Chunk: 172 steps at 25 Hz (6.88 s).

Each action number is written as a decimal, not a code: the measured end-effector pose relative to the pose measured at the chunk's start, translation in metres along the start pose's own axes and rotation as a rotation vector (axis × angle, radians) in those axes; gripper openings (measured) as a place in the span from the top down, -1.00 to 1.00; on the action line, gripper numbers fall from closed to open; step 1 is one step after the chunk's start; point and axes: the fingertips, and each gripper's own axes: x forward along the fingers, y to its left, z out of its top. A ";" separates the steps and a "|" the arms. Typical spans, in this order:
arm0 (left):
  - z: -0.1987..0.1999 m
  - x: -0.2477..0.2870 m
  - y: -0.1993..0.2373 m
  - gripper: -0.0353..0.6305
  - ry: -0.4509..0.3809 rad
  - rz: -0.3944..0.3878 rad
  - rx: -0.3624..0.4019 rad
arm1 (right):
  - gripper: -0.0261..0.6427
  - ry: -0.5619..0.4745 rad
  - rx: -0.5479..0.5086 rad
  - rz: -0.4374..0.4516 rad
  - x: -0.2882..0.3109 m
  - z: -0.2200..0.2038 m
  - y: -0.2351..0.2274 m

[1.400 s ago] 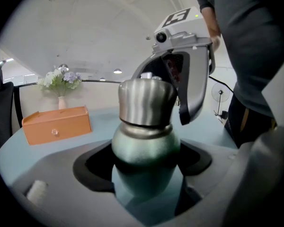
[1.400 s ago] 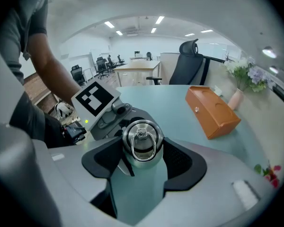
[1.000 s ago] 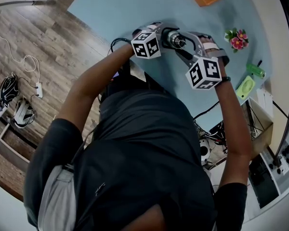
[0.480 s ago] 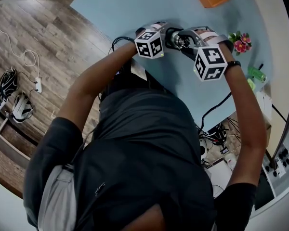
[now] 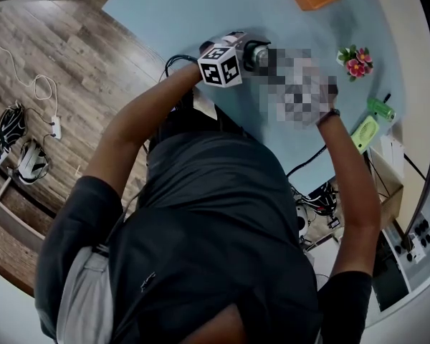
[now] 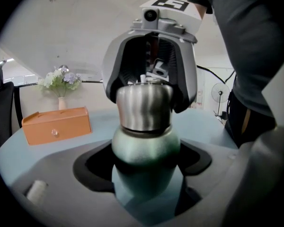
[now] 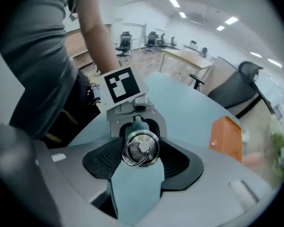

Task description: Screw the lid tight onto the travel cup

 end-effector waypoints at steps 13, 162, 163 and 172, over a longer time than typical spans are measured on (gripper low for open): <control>-0.001 -0.001 0.001 -0.40 0.006 0.058 -0.017 | 0.21 -0.117 0.739 -0.453 -0.004 -0.004 -0.013; -0.003 -0.003 0.006 -0.39 0.018 0.126 -0.051 | 0.21 -0.180 0.760 -0.353 -0.014 -0.004 -0.016; -0.003 -0.003 0.006 -0.40 0.018 0.125 -0.051 | 0.21 -0.179 0.761 -0.354 -0.014 -0.004 -0.016; -0.002 -0.003 0.007 -0.40 0.019 0.120 -0.051 | 0.20 -0.175 0.721 -0.314 -0.014 -0.004 -0.016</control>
